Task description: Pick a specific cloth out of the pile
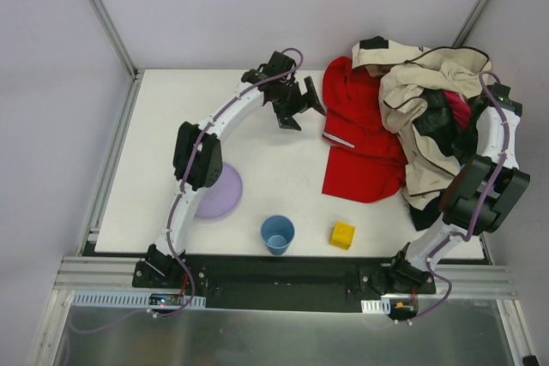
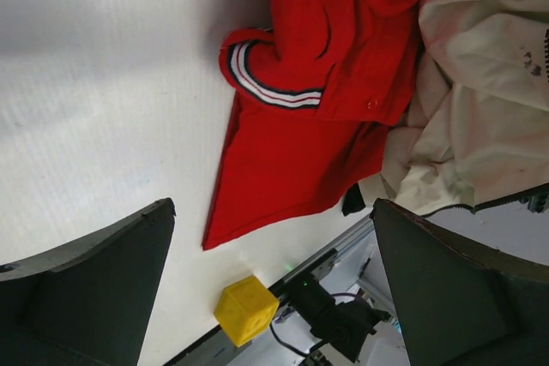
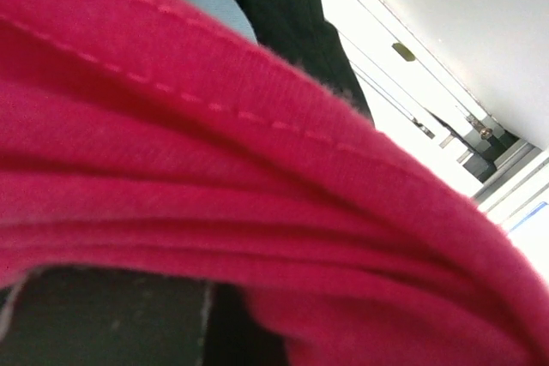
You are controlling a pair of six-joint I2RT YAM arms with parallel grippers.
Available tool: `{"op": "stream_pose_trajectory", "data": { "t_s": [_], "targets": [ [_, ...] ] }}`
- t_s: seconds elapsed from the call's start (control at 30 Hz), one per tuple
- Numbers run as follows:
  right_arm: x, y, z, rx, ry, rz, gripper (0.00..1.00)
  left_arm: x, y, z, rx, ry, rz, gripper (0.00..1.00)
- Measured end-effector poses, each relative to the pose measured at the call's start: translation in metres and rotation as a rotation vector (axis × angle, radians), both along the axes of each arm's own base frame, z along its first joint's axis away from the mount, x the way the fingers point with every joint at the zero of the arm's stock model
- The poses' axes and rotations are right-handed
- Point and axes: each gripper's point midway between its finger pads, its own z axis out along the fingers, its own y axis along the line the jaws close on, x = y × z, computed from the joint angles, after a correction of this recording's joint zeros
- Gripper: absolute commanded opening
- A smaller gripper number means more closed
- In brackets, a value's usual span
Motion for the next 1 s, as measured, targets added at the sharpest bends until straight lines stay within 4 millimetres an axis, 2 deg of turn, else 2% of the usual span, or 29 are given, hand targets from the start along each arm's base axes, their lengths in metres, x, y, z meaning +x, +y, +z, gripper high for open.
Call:
{"op": "stream_pose_trajectory", "data": {
  "t_s": [0.1,0.27,0.4,0.57,0.67,0.73,0.93,1.0],
  "targets": [
    [0.002,0.0,-0.001,0.007,-0.012,-0.001,0.01,-0.001,-0.018,-0.009,-0.02,0.037,0.007,0.99],
    [0.004,0.001,0.0,0.015,-0.02,0.001,0.01,-0.004,-0.041,-0.036,-0.043,0.126,0.036,0.98],
    [0.004,0.002,-0.001,0.024,-0.025,0.003,0.01,-0.001,-0.058,-0.063,-0.078,0.194,0.067,0.93],
    [0.005,0.004,-0.001,0.038,-0.031,0.005,0.01,0.008,-0.074,-0.091,-0.128,0.249,0.109,0.79],
    [0.006,0.005,-0.001,0.049,-0.037,0.006,0.01,0.02,-0.087,-0.089,-0.19,0.244,0.12,0.63],
    [0.006,0.006,-0.002,0.054,-0.04,0.007,0.01,0.027,-0.094,-0.087,-0.227,0.234,0.134,0.44],
    [0.007,0.008,-0.002,0.066,-0.045,0.011,0.01,0.04,-0.109,-0.078,-0.326,0.197,0.141,0.01],
    [0.008,0.009,-0.002,0.069,-0.046,0.012,0.01,0.042,-0.111,-0.072,-0.35,0.171,0.126,0.0]
  ]
}}
